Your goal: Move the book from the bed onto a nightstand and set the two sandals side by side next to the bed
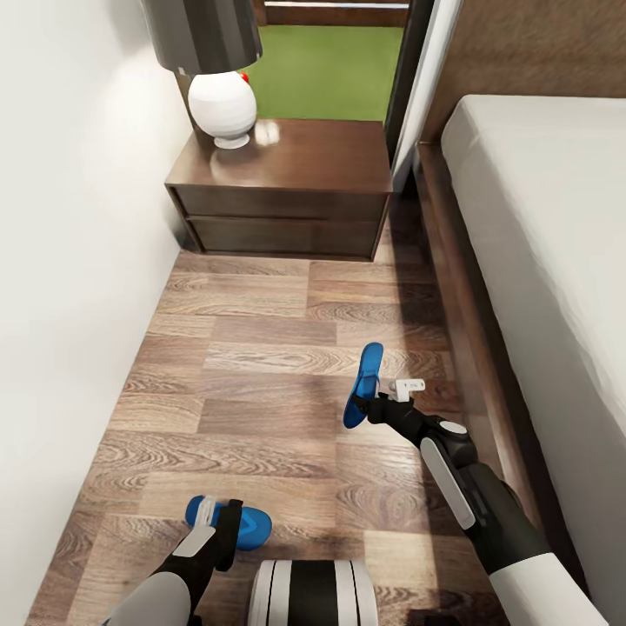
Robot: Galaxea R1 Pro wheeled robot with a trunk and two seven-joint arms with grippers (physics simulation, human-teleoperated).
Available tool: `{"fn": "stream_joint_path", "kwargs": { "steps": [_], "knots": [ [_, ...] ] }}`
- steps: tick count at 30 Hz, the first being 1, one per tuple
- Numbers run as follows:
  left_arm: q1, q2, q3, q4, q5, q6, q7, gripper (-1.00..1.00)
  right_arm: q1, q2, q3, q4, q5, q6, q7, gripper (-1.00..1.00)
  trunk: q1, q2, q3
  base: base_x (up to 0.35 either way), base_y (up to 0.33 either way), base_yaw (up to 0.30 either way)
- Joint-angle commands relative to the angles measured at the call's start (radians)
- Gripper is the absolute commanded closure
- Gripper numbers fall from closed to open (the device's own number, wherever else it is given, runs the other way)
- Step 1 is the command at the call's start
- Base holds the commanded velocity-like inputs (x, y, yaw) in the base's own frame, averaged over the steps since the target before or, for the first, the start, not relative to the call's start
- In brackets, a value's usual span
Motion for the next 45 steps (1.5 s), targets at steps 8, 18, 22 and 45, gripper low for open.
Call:
{"fn": "stream_joint_path", "kwargs": {
  "steps": [8,18,22,45],
  "knots": [
    [0.000,-0.001,-0.001,-0.005,0.009,0.006,0.005,-1.00,-0.001,-0.001,0.001,-0.001,-0.002,0.004,0.000,1.00,0.000,0.000,-0.001,0.000,0.000,0.000],
    [0.000,-0.001,0.000,-0.005,0.008,0.006,0.005,-1.00,-0.001,-0.001,0.001,-0.001,-0.002,0.004,0.000,1.00,0.000,0.000,-0.001,0.000,0.000,0.000],
    [0.000,-0.001,-0.001,-0.005,0.008,0.006,0.006,-1.00,-0.001,-0.001,0.001,-0.001,-0.002,0.004,0.001,1.00,0.000,0.000,-0.001,0.000,0.000,0.000],
    [0.000,-0.001,0.000,-0.006,0.008,0.006,0.006,1.00,-0.001,-0.001,0.001,-0.001,-0.002,0.004,0.000,1.00,-0.001,0.000,0.007,0.000,0.000,0.000]
  ]
}}
